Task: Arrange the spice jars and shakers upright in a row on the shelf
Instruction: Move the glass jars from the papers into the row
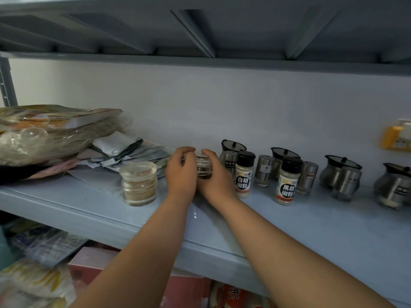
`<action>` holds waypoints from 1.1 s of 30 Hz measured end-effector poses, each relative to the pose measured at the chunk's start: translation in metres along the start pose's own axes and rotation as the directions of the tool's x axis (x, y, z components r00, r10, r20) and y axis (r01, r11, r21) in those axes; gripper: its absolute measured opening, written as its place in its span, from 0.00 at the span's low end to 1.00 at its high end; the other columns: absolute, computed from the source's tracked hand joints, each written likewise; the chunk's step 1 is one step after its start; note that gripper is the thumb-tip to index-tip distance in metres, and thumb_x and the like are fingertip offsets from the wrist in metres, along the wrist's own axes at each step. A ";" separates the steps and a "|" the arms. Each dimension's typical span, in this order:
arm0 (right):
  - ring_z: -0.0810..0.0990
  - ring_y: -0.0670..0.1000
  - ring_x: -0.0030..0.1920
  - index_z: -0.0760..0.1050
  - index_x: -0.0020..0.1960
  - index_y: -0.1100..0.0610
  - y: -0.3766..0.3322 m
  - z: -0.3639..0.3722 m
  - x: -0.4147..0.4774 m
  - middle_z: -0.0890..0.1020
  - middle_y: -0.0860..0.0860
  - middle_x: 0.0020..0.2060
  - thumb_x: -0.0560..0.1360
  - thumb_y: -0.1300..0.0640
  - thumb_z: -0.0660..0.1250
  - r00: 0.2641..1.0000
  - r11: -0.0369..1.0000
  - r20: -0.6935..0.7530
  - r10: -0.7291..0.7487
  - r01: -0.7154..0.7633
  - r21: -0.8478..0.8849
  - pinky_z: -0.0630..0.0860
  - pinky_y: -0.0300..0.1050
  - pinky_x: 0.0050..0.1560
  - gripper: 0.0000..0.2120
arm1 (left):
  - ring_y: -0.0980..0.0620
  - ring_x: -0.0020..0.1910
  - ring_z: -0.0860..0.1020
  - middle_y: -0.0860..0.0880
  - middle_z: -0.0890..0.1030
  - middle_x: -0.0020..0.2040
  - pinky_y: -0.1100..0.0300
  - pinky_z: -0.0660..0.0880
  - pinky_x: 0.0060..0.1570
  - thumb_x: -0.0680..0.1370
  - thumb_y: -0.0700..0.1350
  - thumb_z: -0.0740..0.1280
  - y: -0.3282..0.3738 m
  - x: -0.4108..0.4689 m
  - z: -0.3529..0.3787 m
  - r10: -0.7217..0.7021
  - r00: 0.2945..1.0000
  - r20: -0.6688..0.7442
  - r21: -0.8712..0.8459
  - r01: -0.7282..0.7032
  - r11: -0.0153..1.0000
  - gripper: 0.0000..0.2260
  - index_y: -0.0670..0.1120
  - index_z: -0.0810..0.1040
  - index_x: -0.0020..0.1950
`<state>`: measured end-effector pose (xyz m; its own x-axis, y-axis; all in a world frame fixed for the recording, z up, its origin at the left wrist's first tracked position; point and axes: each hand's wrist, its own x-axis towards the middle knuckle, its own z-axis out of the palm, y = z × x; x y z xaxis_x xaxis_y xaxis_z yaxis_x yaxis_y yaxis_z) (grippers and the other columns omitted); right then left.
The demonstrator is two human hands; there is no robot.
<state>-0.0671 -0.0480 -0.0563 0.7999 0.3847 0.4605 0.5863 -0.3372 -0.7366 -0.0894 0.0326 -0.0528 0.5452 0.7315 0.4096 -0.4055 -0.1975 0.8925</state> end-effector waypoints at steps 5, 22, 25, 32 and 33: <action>0.79 0.53 0.57 0.66 0.68 0.44 -0.002 -0.005 -0.011 0.80 0.52 0.57 0.67 0.52 0.73 1.000 0.999 -0.014 0.005 -0.005 0.031 0.75 0.48 0.57 0.31 | 0.52 0.47 0.78 0.55 0.79 0.42 0.59 0.74 0.47 0.75 0.40 0.61 0.008 -0.014 -0.001 0.015 1.000 -0.013 -0.017 -0.016 1.000 0.09 0.48 0.79 0.48; 0.81 0.46 0.54 0.69 0.65 0.42 -0.011 -0.055 -0.070 0.81 0.45 0.55 0.59 0.46 0.76 0.999 0.990 -0.022 -0.032 0.034 0.138 0.78 0.50 0.56 0.36 | 0.50 0.44 0.80 0.47 0.81 0.44 0.55 0.77 0.44 0.70 0.47 0.64 0.037 -0.070 -0.012 0.045 0.981 0.191 -0.050 -0.036 0.998 0.08 0.53 0.79 0.46; 0.80 0.46 0.55 0.68 0.65 0.41 -0.006 -0.068 -0.078 0.80 0.46 0.57 0.58 0.43 0.75 0.999 0.990 -0.043 -0.025 0.031 0.141 0.78 0.51 0.56 0.37 | 0.50 0.44 0.81 0.49 0.82 0.43 0.53 0.77 0.44 0.70 0.48 0.63 0.042 -0.082 -0.004 0.050 0.973 0.226 -0.054 -0.038 0.998 0.09 0.53 0.79 0.47; 0.80 0.44 0.54 0.70 0.64 0.42 0.008 -0.110 -0.098 0.81 0.43 0.54 0.62 0.50 0.78 0.997 0.990 -0.081 -0.017 0.028 0.138 0.77 0.49 0.57 0.33 | 0.52 0.46 0.82 0.51 0.82 0.44 0.54 0.79 0.46 0.69 0.49 0.63 0.048 -0.111 0.025 0.069 0.958 0.279 -0.075 -0.050 0.996 0.07 0.58 0.78 0.44; 0.80 0.43 0.54 0.70 0.64 0.42 0.010 -0.115 -0.100 0.81 0.43 0.54 0.62 0.50 0.78 0.996 0.991 -0.084 -0.015 0.026 0.134 0.77 0.49 0.57 0.33 | 0.52 0.46 0.82 0.51 0.82 0.44 0.54 0.79 0.46 0.69 0.49 0.63 0.049 -0.114 0.030 0.072 0.955 0.286 -0.075 -0.053 0.996 0.07 0.58 0.78 0.44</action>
<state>-0.1265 -0.1884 -0.0522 0.7990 0.3165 0.5114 0.5846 -0.2091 -0.7839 -0.1492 -0.0803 -0.0501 0.7015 0.4977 0.5100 -0.4879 -0.1862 0.8528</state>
